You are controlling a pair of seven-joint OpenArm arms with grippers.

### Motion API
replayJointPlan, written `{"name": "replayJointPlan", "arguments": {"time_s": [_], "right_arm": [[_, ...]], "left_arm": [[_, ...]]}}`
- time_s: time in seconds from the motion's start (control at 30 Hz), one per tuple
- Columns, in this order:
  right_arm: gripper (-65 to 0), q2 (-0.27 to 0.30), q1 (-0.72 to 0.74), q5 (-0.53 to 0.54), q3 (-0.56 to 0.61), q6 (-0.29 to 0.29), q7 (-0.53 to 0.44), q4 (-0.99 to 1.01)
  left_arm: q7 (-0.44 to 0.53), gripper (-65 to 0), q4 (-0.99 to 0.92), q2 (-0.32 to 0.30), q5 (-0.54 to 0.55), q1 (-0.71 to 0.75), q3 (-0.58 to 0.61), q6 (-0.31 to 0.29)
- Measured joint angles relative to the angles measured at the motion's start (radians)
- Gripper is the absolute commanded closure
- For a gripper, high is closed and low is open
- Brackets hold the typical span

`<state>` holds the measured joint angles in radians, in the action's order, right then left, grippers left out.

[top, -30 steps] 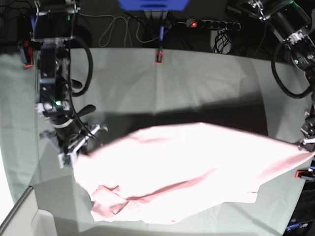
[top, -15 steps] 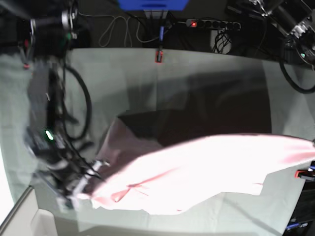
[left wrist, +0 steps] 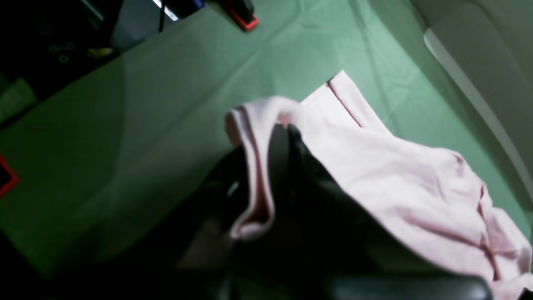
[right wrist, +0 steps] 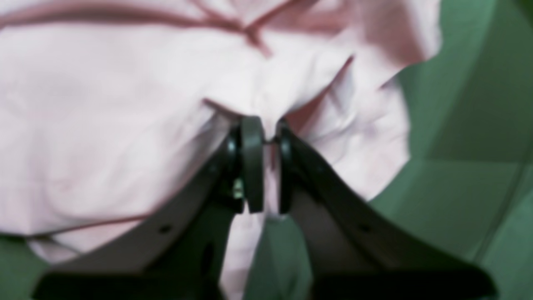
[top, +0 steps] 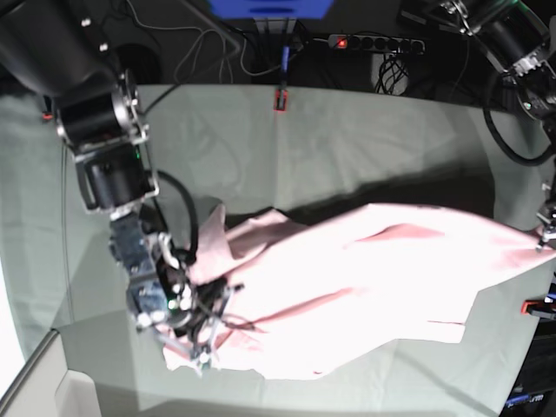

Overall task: Layout the t-shirt on the table in an organized manner, then fold the t-shirt properly
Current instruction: 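Drag the right gripper's held corner across the table to spread the shirt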

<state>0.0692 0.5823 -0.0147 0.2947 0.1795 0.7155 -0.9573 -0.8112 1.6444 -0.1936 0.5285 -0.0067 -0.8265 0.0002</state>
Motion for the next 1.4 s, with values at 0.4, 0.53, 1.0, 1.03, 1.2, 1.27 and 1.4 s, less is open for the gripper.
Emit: {"name": "replayJointPlan", "arguments": {"time_s": [0.4, 0.53, 1.0, 1.03, 1.2, 1.27, 1.4], "right_arm": [[-35.4, 0.033, -0.108, -0.001, -0.002, 0.000, 0.142, -0.206], [-42.0, 0.042, -0.189, 0.006, -0.003, 0.000, 0.109, -0.327], [-43.3, 0.031, -0.338, 0.009, -0.144, 0.000, 0.100, -0.327], [-43.3, 0.023, -0.340, 0.014, -0.153, 0.000, 0.098, -0.303], [-43.3, -0.005, -0.330, 0.006, -0.208, 0.000, 0.094, -0.163], [-43.3, -0.017, -0.325, 0.007, -0.214, 0.000, 0.098, -0.159], [-43.3, -0.056, -0.339, -0.005, -0.211, 0.034, 0.087, -0.161]], "left_arm": [[0.003, -0.2, -0.006, -0.009, -0.001, 0.031, -0.015, -0.001], [0.003, -0.2, -0.006, -0.005, 0.003, 0.026, -0.014, -0.003], [0.003, -0.2, -0.006, -0.006, 0.003, 0.028, -0.015, -0.003], [0.003, -0.2, -0.006, -0.005, 0.004, 0.028, -0.015, -0.003], [0.003, -0.2, -0.006, -0.006, 0.003, 0.026, -0.015, -0.002], [0.003, -0.2, -0.006, -0.005, 0.003, 0.027, -0.015, -0.002], [0.004, -0.2, -0.006, -0.005, 0.003, 0.026, -0.015, -0.002]]}}
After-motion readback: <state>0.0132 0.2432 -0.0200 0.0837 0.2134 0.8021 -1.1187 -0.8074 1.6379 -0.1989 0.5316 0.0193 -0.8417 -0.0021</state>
